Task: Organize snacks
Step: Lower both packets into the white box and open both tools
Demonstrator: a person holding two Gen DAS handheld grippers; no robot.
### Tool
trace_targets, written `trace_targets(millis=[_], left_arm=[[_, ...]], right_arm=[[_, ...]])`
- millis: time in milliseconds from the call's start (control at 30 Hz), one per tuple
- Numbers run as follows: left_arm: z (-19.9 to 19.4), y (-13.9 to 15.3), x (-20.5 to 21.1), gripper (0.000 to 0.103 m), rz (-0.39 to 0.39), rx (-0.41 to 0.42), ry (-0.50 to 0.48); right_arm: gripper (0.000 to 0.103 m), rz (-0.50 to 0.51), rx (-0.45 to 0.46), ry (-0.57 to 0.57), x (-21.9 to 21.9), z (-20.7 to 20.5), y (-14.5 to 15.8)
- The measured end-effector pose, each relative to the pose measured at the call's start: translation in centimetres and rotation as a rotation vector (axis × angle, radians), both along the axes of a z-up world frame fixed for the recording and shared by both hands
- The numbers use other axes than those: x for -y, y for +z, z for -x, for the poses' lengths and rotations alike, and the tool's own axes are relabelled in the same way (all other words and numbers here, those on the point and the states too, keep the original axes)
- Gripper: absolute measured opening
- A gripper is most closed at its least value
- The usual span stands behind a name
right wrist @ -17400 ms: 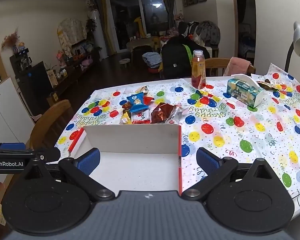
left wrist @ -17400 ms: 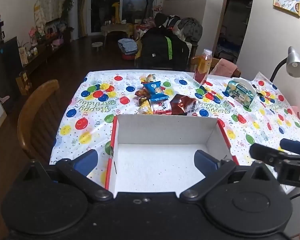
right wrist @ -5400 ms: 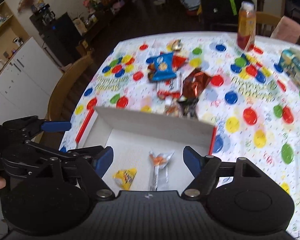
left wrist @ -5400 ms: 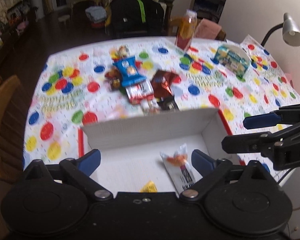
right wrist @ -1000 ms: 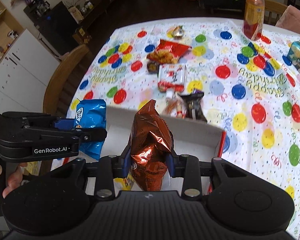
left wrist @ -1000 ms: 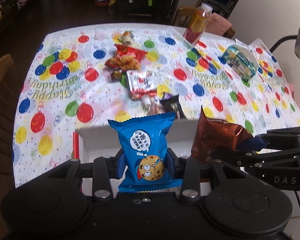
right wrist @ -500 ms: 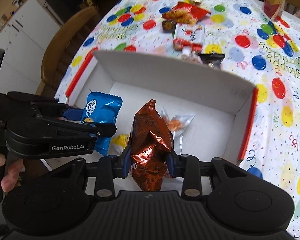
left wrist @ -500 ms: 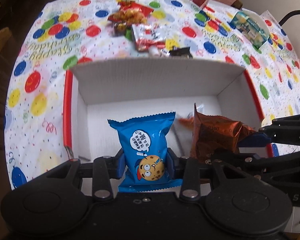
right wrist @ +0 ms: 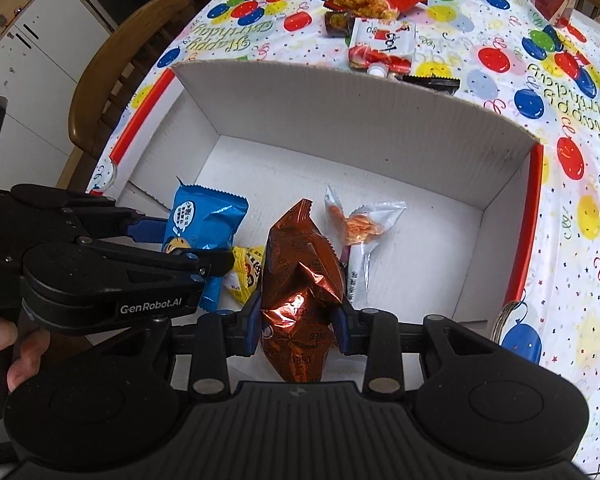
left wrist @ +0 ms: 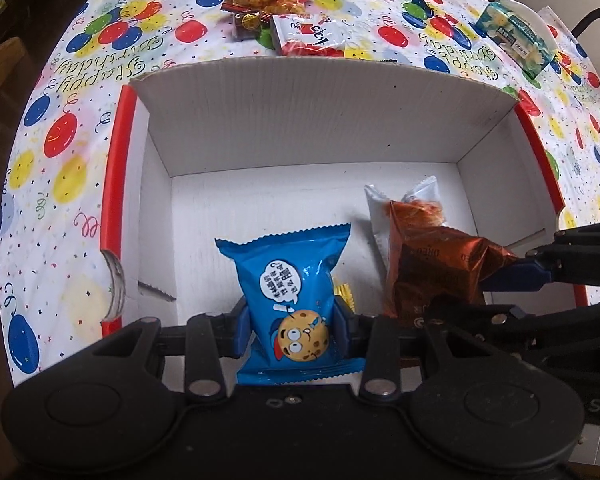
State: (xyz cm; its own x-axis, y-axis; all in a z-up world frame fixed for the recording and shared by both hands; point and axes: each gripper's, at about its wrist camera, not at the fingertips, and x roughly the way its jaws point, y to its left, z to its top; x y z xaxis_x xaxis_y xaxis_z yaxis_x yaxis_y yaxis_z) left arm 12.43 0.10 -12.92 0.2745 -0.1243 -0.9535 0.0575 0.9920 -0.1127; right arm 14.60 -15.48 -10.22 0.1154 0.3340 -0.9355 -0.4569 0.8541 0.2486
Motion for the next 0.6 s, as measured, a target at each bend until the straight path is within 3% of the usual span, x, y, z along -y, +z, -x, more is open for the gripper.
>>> trace_targets(millis=[267, 600], left_arm=[[0.12, -0.12, -0.11, 0.039, 0.002, -0.007, 0.017], [0.54, 0.31, -0.17, 0.048, 0.024, -0.008, 0.014]], right_arm=[[0.037, -0.008, -0.026, -0.025, 0.18, 0.08, -0.98], [0.050, -0.014, -0.013, -0.038, 0.45, 0.55, -0.39]])
